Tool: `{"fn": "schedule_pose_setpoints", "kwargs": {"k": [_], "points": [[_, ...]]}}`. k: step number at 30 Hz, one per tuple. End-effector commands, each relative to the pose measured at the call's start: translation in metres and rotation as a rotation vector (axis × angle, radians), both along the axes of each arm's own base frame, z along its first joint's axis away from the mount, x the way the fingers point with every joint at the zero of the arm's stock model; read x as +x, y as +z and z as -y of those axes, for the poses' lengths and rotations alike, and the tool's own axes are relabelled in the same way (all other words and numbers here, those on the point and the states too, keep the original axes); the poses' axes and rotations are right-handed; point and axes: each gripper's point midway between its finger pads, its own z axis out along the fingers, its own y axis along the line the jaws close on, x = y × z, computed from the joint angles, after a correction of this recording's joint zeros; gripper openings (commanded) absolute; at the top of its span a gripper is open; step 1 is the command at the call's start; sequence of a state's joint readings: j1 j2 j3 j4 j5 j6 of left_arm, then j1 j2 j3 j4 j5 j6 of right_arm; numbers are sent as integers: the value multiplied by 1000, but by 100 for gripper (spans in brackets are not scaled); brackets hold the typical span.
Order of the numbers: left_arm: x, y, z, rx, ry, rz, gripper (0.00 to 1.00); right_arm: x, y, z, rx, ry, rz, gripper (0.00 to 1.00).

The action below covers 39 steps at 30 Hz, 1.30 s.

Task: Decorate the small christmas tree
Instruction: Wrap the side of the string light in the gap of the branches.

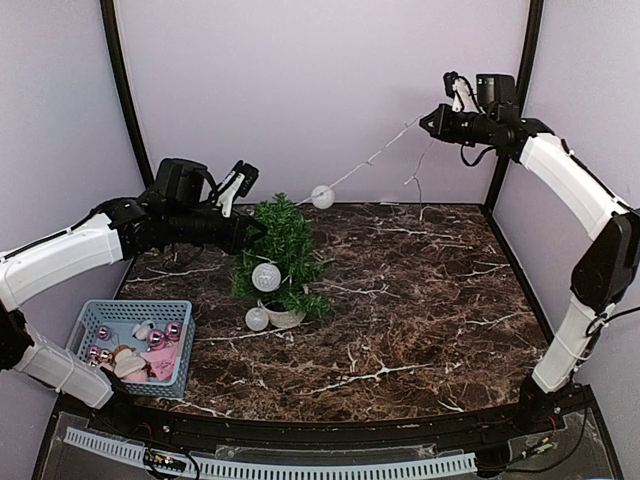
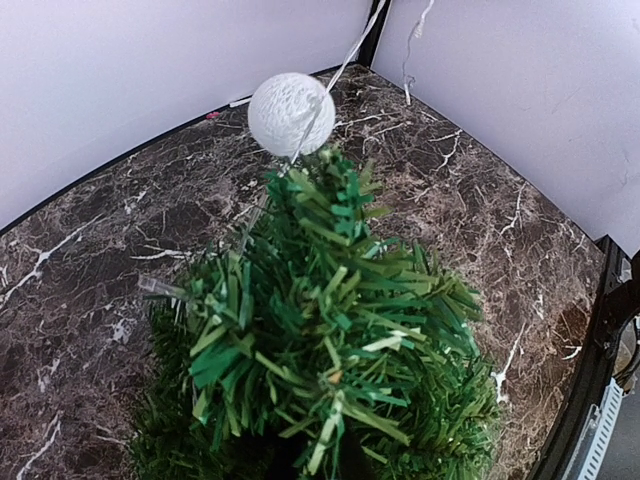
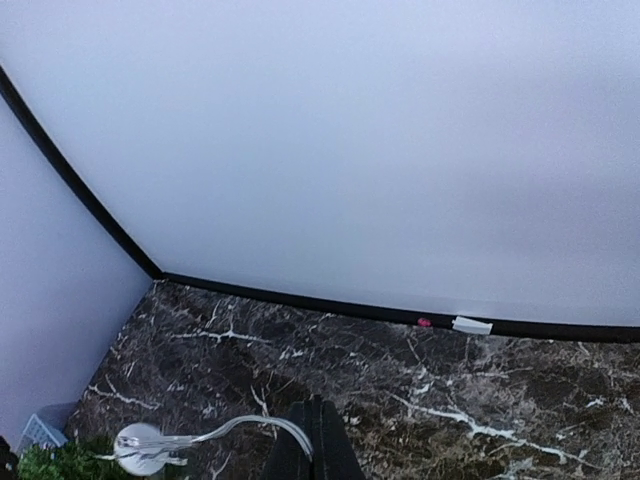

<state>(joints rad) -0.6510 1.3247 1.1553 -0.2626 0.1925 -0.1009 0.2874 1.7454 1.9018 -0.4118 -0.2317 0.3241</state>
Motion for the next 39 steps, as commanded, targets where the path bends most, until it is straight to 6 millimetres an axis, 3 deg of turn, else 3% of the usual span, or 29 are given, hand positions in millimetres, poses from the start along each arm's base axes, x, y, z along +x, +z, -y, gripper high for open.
{"fn": "schedule_pose_setpoints", "kwargs": {"k": [1, 2, 8, 16, 22, 29, 39], "points": [[-2, 21, -1, -54, 4, 47, 0, -50, 12, -18, 5, 192, 60, 0], [-2, 21, -1, -52, 5, 48, 0, -61, 8, -20, 5, 221, 57, 0], [-1, 20, -2, -38, 10, 53, 0, -127, 24, -29, 20, 329, 95, 0], [1, 23, -2, -43, 16, 61, 0, -180, 28, -47, 13, 399, 67, 0], [3, 23, -2, -37, 19, 62, 0, -220, 22, -77, 32, 554, 14, 0], [1, 24, 0, -37, 4, 64, 3, -255, 19, -103, 61, 693, -17, 0], [-6, 22, 2, -24, -45, 72, 6, -294, 47, -124, 167, 862, 39, 0]]}}
